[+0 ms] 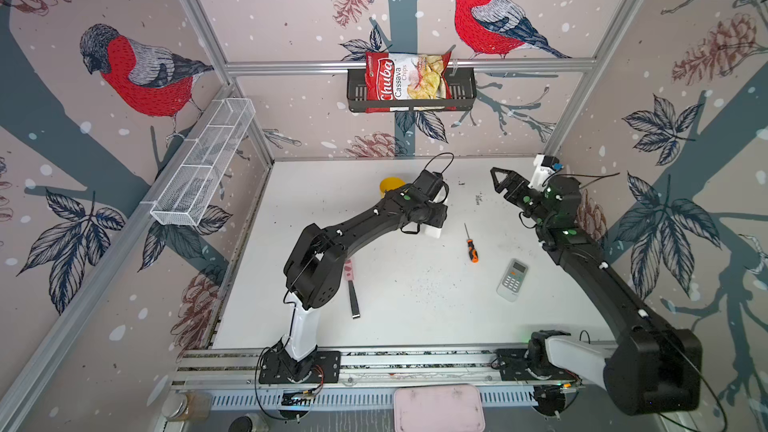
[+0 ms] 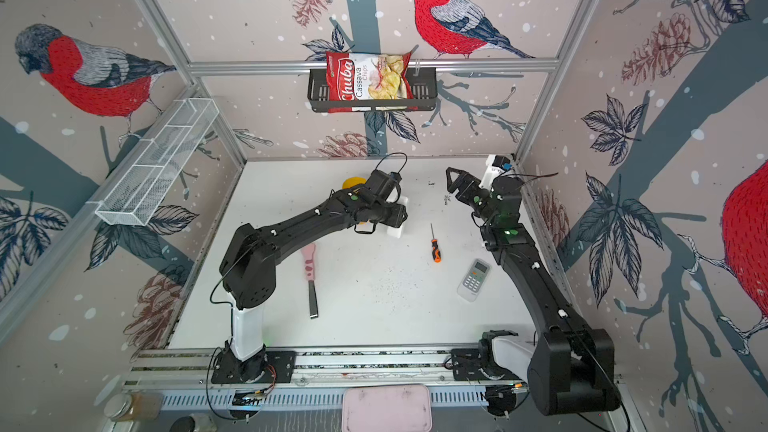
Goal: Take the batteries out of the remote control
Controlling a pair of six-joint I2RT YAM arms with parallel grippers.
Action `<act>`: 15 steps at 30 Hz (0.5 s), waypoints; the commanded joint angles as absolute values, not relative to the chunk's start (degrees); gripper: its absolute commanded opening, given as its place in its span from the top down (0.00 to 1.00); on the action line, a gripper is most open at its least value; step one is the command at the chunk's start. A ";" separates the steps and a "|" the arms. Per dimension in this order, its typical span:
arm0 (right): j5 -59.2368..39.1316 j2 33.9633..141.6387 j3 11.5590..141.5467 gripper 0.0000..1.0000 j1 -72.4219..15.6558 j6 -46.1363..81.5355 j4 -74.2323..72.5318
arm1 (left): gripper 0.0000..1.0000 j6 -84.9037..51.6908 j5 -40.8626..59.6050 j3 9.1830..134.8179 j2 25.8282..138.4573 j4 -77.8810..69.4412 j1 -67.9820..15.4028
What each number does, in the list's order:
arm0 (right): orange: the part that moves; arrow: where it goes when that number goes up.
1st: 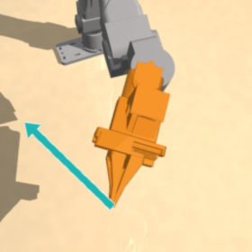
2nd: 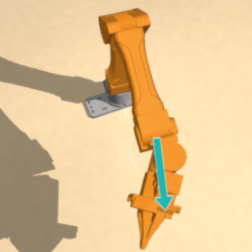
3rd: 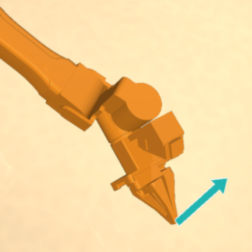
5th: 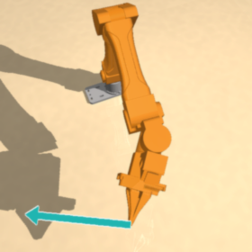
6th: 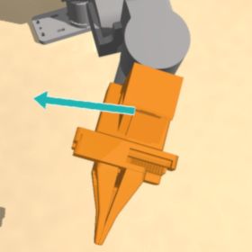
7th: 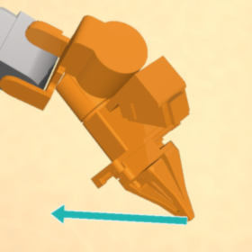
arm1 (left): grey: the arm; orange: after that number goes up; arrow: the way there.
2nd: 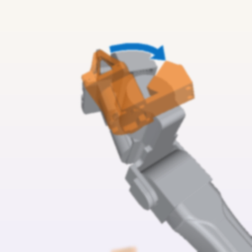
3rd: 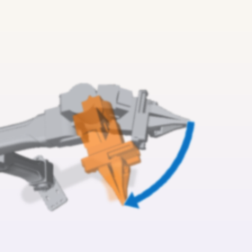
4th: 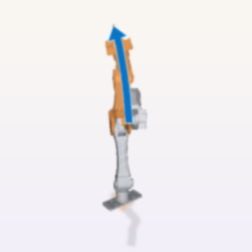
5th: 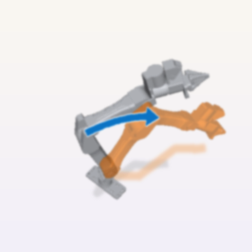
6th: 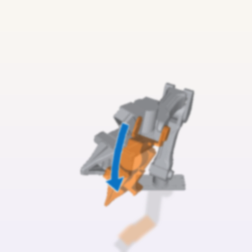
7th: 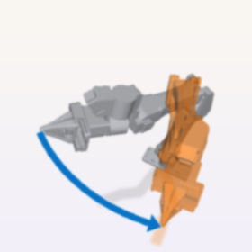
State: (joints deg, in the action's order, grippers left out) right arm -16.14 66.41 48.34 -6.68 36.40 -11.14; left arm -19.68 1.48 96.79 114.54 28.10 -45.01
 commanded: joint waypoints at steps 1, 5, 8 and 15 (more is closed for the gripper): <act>-12.66 65.74 47.84 0.11 -6.55 35.96 -9.35 | 0.68 -20.50 -2.38 100.17 117.42 32.96 -45.14; -13.73 66.35 47.78 0.11 -6.49 34.92 -8.50 | 0.66 -20.59 -3.22 109.45 124.78 43.04 -45.22; -14.84 65.92 46.11 0.11 -6.50 34.80 -10.12 | 0.66 -20.41 -3.48 109.75 126.96 44.32 -45.31; -15.14 66.00 44.38 0.11 -6.50 33.71 -10.76 | 0.63 -19.89 -3.11 111.46 130.34 46.04 -44.82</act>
